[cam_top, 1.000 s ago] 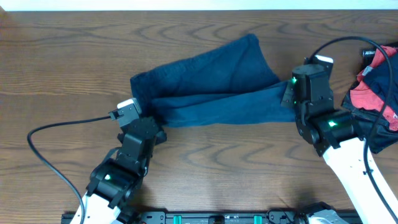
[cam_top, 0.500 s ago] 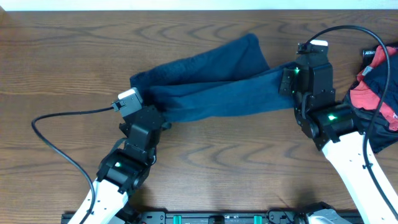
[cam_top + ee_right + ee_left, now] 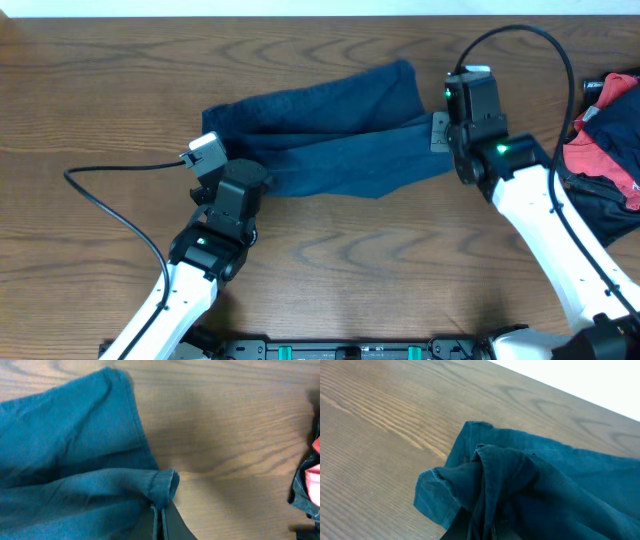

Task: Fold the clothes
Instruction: 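Carry the folded hems to the top edge and lay them down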

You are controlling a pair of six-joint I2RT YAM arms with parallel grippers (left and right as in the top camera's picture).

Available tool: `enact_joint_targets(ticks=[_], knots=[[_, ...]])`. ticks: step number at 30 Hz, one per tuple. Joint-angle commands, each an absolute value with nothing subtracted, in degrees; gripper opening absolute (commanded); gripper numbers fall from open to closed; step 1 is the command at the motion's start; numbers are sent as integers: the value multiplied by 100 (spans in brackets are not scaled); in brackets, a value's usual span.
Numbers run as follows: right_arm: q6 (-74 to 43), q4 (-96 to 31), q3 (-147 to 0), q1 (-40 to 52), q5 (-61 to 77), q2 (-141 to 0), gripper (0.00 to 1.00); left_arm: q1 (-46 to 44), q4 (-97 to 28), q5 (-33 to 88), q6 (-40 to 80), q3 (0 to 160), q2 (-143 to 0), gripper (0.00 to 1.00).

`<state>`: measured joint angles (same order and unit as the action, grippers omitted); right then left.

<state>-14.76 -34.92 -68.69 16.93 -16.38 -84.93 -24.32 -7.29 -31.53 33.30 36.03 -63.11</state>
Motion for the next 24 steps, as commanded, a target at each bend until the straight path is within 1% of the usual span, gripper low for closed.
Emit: enact_joint_targets(ticks=[1,12,18,24], knots=[[-1542,-3824,-7435,1649,-1616,-8685,1,-2368,-692,-3343,3146,3739,-6366,6],[-1538,-4984,-8753,1640,-1166,-9487,1,-2235,-421,-3343,2956,3743,-6434,6],[-1542,-5072,-8862,1645,-976,-9861,1,-2012,-373,-3024,2958,3743,-6659,6],[-1538,-5096,-8888,1645,-978,-9896,1,-1892,-373,-2932,2788,3872,-7017,6]])
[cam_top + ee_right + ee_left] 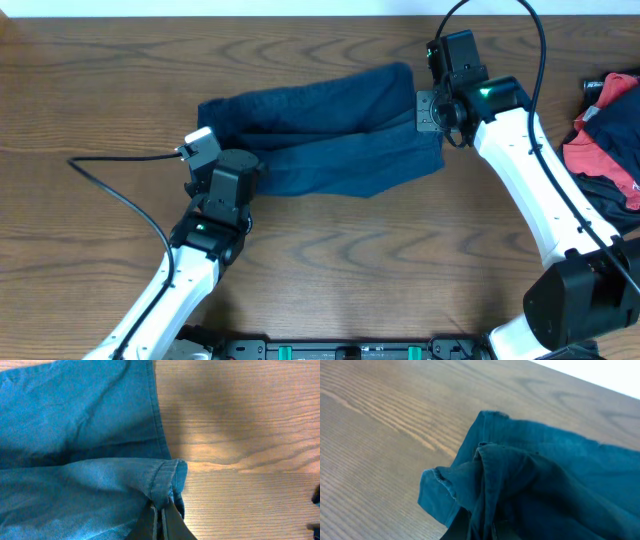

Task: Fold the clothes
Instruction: 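Carry the folded hems to the top edge and lay them down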

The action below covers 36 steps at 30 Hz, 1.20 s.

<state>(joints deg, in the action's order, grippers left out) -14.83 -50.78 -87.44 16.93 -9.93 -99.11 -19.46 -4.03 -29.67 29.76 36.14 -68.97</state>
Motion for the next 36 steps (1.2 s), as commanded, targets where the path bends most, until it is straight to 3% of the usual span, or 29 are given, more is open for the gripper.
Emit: enact_joint_targets(ticks=[1,17,23,30,36], knots=[[-1538,-5107,-8892,1645,-976,-9896,1,-1892,-375,-2897,2727,3927,-7063,6],[-1538,-5739,-9207,1400,-611,-9994,1,-1892,-1549,-2593,2512,5935,-8136,6],[-1485,-6845,-10062,1170,-552,-10274,1,-1892,-1629,-2593,2510,5940,-8160,6],[-1378,-8984,-11611,1007,-596,-11242,1,-1892,-1800,-2593,2504,5942,-8160,6],[-1321,-9609,-12206,1017,-681,-11784,1,-1892,-2314,-2589,2510,6123,-8160,6]])
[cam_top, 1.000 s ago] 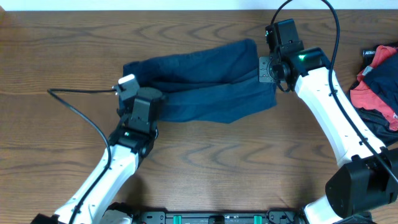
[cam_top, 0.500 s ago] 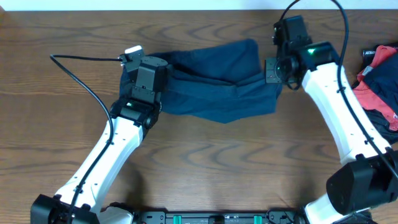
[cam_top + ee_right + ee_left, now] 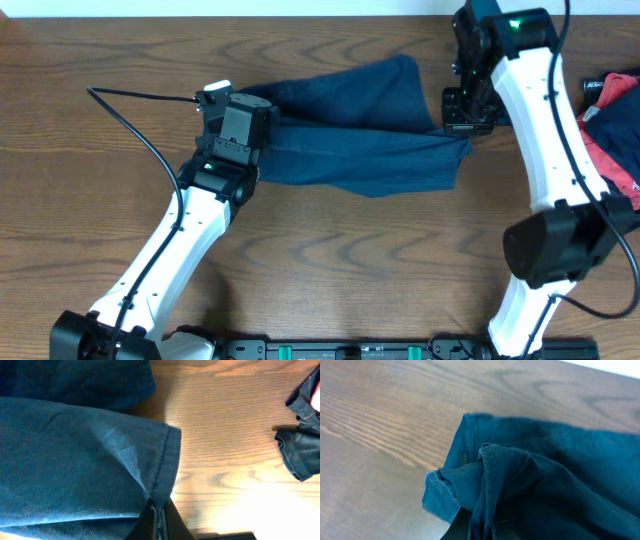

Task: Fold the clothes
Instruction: 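Carry the folded hems to the top edge and lay them down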

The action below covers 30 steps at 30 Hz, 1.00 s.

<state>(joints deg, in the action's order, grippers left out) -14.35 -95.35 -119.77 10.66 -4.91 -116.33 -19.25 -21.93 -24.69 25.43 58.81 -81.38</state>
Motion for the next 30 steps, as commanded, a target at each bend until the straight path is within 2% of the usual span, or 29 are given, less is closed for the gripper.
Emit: enact_joint_targets(ticks=[1,6,16,30], knots=[[-1321,-9612,-12206,1020,-683,-11802,1,-1892,-2386,-2589,2510,6141,-8160,6],[-1319,-9618,-12206,1020,-679,-11821,1,-1831,-2438,-2576,2515,6143,-8167,6],[-1253,-9625,-12206,1017,-639,-11826,1,-991,-2373,-1406,2526,6287,-8654,6],[-1184,-9732,-12206,1017,-552,-12027,1,-928,-3435,-1302,2211,7881,-9603,6]])
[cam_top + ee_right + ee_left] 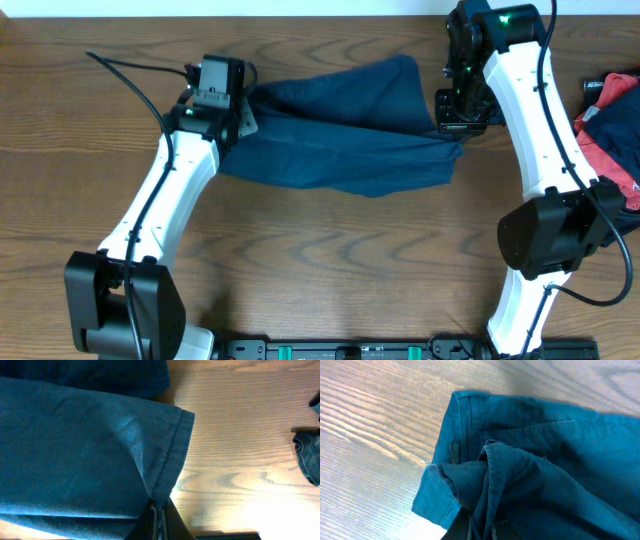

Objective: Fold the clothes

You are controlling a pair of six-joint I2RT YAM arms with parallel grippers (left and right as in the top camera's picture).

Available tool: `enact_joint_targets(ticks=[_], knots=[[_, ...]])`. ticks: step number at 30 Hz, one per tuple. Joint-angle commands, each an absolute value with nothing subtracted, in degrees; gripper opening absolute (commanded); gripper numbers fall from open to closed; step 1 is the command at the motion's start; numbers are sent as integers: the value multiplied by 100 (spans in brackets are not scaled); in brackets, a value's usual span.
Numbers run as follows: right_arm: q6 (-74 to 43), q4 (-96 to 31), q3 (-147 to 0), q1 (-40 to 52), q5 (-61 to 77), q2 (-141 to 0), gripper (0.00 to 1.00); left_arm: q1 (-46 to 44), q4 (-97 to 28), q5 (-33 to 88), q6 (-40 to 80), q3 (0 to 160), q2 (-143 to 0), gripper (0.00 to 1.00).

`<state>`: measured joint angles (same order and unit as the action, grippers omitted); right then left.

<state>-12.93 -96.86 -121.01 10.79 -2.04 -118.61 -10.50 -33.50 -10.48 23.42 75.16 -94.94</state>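
A pair of dark blue trousers [340,130] is stretched across the far middle of the wooden table. My left gripper [238,112] is shut on a bunched fold at the waistband end [470,485], with a belt loop showing beside it. My right gripper [452,122] is shut on the hem of a leg end [170,460], which hangs above the table. The lower layer lies flat beneath, its edge near the back.
A heap of red and dark clothes [605,130] lies at the table's right edge; a corner of dark cloth [307,457] shows in the right wrist view. Bare wood table [330,260] fills the front. The left arm's cable [140,75] loops over the far left.
My left gripper has moved toward the back of the table with the waistband fold, which now lies over the lower waistband. The right gripper has barely moved, still holding the hem.
Both grippers were shut on the near edge of the trousers, left at the waistband, right at the leg hem. They then stood farther back each time, the held layer carried with them. Now that layer lies spread over the rear layer.
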Motion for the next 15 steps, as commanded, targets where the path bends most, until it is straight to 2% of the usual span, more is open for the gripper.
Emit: enact_joint_targets(ticks=[1,15], knots=[[-1181,-9732,-12206,1017,-552,-12088,1,-928,-3483,-1304,2202,7968,-9644,6],[-1173,-9430,-12241,1017,-556,-12634,1,-928,-3531,-1304,2080,8265,-10300,6]])
